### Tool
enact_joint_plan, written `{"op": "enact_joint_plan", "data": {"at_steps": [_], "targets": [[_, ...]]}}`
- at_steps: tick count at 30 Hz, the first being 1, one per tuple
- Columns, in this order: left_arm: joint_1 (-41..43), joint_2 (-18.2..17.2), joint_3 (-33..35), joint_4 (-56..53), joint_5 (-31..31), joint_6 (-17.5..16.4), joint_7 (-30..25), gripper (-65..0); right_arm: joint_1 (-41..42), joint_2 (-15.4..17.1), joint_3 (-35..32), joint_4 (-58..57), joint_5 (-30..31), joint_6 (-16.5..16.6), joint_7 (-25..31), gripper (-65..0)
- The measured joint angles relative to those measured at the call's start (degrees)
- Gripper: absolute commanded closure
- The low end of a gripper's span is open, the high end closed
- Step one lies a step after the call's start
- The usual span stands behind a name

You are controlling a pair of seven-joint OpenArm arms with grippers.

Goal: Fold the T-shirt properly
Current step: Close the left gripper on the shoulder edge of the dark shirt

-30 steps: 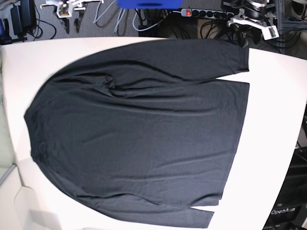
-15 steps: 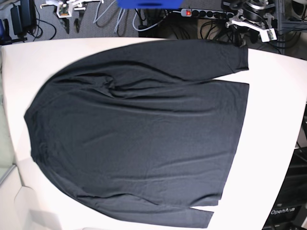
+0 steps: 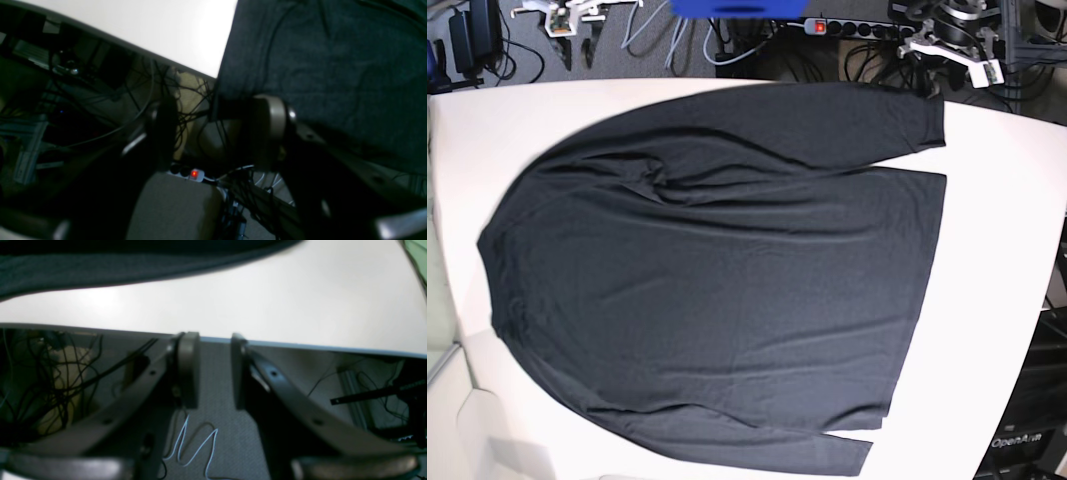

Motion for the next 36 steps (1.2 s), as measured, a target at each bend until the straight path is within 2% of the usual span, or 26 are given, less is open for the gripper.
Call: {"op": "enact_joint_plan", "data": {"at_steps": [8, 11, 14, 17, 36], "targets": [[0.0, 0.0, 0.0, 0.0, 0.0, -0.2, 0.0, -33.7, 0.0, 0.0, 0.0, 0.0, 0.0, 0.0, 0.0, -17.8], [0.2, 0.3, -0.7, 0.0, -0.1, -4.1, 0.8, -33.7, 0.0, 0.0, 0.0, 0.0, 0.0, 0.0, 0.0, -17.8], [0.3, 2.4, -2.6, -0.2, -1.6, -7.7, 1.5, -33.7, 0.0, -0.1, 0.0, 0.0, 0.0, 0.0, 0.0, -17.8], [-0.2, 3.3, -4.3, -0.3, -1.3, -9.2, 0.6, -33.7, 0.0, -0.1, 0.0, 0.0, 0.0, 0.0, 0.0, -17.8], [-0.4, 3.7, -4.5, -0.1, -1.3, -9.2, 0.9, -32.7, 0.0, -0.1, 0.0, 0.0, 0.0, 0.0, 0.0, -17.8]]}}
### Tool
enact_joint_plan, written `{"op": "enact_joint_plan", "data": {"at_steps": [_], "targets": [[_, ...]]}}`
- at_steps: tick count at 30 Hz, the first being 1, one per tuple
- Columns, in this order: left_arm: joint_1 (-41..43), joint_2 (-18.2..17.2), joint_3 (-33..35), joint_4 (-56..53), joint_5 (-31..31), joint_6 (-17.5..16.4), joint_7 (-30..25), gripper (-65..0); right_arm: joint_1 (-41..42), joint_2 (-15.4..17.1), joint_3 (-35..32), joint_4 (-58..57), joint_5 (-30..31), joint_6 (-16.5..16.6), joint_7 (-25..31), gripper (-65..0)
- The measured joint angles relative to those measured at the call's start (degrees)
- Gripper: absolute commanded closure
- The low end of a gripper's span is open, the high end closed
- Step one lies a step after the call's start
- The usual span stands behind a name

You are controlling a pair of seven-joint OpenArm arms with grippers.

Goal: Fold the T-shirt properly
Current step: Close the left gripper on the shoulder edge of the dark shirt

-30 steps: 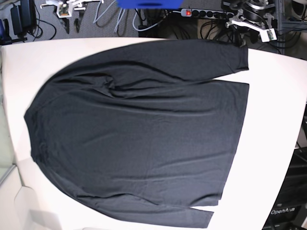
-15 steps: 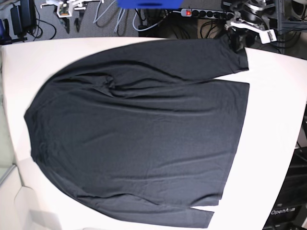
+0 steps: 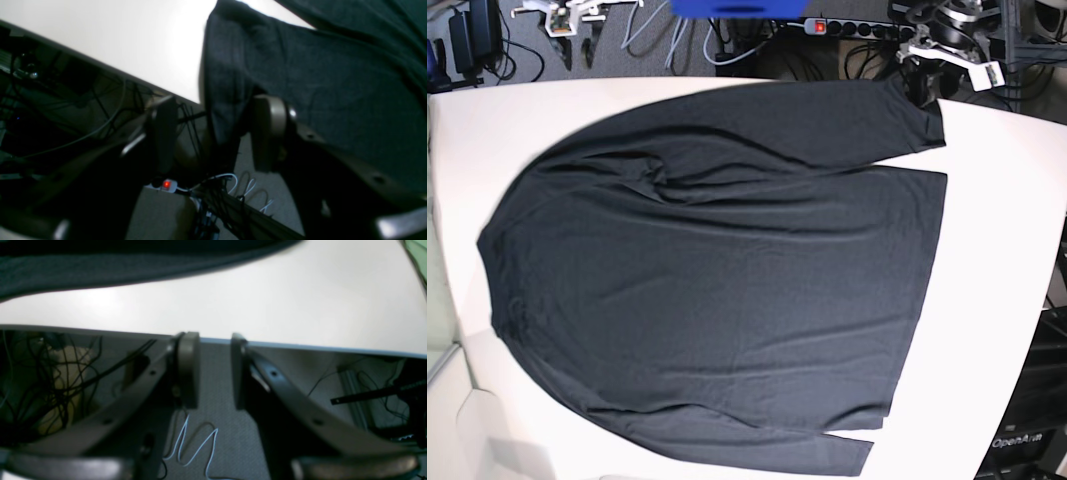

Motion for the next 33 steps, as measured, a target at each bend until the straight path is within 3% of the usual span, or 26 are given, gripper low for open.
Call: {"op": "enact_joint_plan", "data": {"at_steps": [6, 8, 21, 33], "targets": [[0.3, 0.0, 0.0, -0.1, -0.4, 0.0, -0.3, -5.6, 0.0, 0.0, 0.0, 0.0, 0.0, 0.0, 0.0, -17.8], [0.3, 0.0, 0.0, -0.1, -0.4, 0.0, -0.2, -0.1, 0.0, 0.0, 0.0, 0.0, 0.0, 0.0, 0.0, -17.8], [0.4, 0.0, 0.0, 0.2, -0.4, 0.2, -0.2, 0.0, 0.0, 0.0, 0.0, 0.0, 0.0, 0.0, 0.0, -17.8], [1.6, 0.0, 0.1, 7.7, -0.4, 0.6, -0.1, 0.0, 0.0, 0.0, 0.0, 0.2, 0.0, 0.0, 0.0, -17.7]]}}
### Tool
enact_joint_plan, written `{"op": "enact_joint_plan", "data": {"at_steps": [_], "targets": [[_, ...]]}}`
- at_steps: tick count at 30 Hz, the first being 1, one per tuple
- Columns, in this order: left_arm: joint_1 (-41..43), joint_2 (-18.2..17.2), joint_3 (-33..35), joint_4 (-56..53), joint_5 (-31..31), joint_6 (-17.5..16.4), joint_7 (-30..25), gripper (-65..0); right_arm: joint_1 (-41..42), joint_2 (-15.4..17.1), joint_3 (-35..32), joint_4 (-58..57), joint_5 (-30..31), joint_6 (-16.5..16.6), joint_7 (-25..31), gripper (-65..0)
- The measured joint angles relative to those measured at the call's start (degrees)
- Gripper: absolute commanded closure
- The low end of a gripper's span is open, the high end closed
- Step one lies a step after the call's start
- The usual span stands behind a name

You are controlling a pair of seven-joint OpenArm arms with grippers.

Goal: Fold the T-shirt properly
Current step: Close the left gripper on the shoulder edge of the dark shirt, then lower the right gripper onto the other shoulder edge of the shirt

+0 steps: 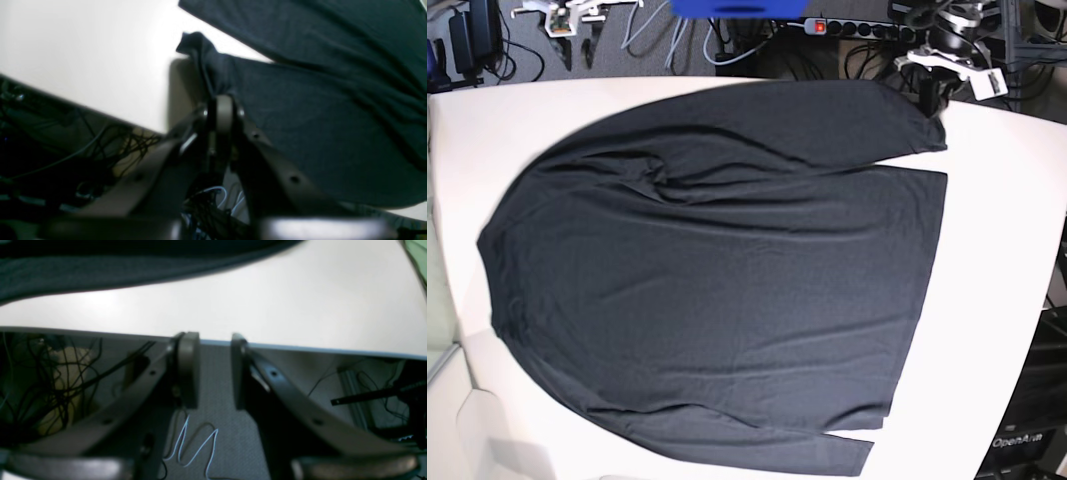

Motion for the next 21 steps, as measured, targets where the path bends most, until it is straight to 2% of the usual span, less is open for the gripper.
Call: {"op": "enact_joint_plan", "data": {"at_steps": [7, 13, 15, 18, 21], "targets": [[0.3, 0.0, 0.0, 1.5, 0.0, 0.1, 0.0, 0.0, -0.1, 0.0, 0.0, 1.6, 0.0, 0.0, 0.0, -17.7], [-1.0, 0.0, -0.1, 1.5, 0.0, 0.3, 0.3, 0.0, 0.7, 1.7, 0.2, 4.0, 0.0, 0.0, -0.3, -18.1], [-1.9, 0.0, -0.1, 1.6, -0.1, -0.1, 0.6, 0.0, 1.6, 2.6, 0.2, 5.0, 0.0, 0.2, -2.4, -18.1], [-3.2, 0.3, -2.9, 1.5, 0.0, -0.2, 7.6, 0.0, 2.9, 3.6, 1.0, 6.4, 0.2, 0.1, -7.6, -18.2], [-5.2, 2.0, -7.3, 1.5, -0.1, 0.2, 10.1, 0.0, 5.9, 3.8, 0.7, 6.6, 0.1, 0.2, -12.0, -18.3]]}}
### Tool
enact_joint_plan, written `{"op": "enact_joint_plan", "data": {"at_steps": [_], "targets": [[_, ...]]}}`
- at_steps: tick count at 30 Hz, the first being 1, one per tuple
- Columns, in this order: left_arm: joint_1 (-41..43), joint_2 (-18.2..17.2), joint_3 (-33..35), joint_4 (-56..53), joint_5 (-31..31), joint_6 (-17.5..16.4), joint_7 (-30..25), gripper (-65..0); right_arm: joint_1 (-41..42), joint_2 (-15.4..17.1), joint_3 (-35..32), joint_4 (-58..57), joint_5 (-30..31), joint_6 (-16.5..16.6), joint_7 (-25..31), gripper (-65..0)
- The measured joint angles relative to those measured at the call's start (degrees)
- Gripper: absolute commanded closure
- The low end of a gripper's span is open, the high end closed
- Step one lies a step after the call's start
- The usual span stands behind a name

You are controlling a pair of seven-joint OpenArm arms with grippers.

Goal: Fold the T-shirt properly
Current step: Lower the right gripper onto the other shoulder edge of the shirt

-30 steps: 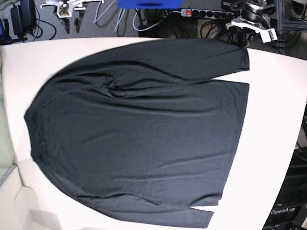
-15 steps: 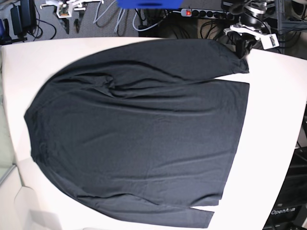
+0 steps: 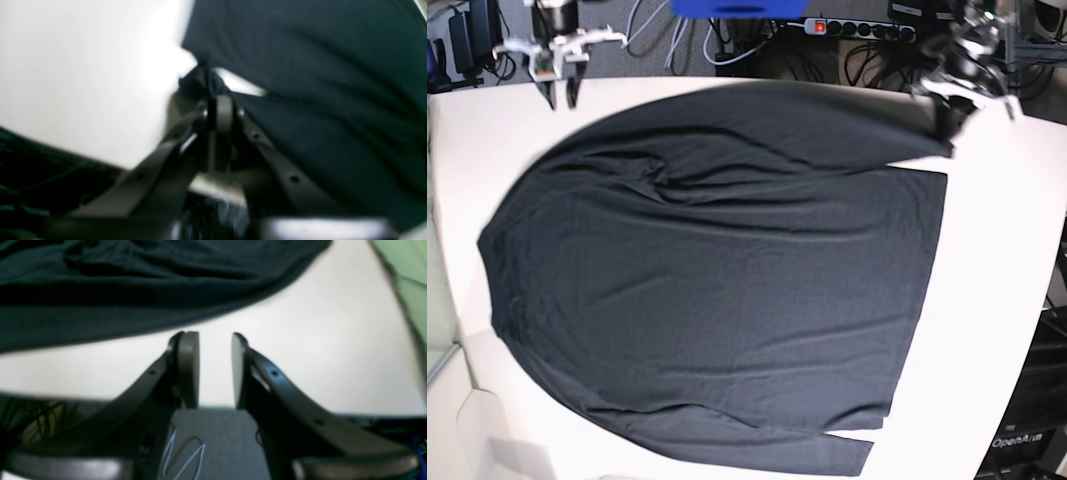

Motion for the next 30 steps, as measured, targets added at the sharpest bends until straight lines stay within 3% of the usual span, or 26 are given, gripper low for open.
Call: {"op": "enact_joint_plan", "data": {"at_steps": [3, 7, 16, 21, 27, 30], "targets": [[-1.7, 1.6, -2.0, 0.0, 0.3, -0.8, 6.0, 0.0, 2.7, 0.5, 0.0, 0.1, 0.1, 0.0, -5.2, -22.6], [-2.1, 1.7, -3.7, 0.0, 0.3, -0.7, 6.7, 0.0, 5.0, 0.5, 0.1, 0.1, 0.1, 0.0, -8.1, -30.1], [-1.9, 1.7, -3.2, 3.8, 0.3, -0.3, 7.5, 0.0, 7.4, 0.5, -0.3, 0.3, 0.1, 0.0, -8.0, -31.0], [-2.1, 1.7, -3.2, 5.0, 0.3, -0.3, 7.5, 0.0, 7.0, 0.4, -0.2, 0.1, 0.0, 8.5, -8.6, -31.0], [-2.1, 1.7, -3.2, 4.9, 0.3, -0.2, 7.5, 0.0, 7.0, 0.8, -0.1, 0.1, 0.0, 8.9, -8.5, -31.0], [-2.1, 1.7, -3.2, 4.8, 0.7, -0.2, 7.5, 0.0, 7.0, 3.5, -0.2, 0.0, -0.1, 8.8, -8.5, -31.0]]}}
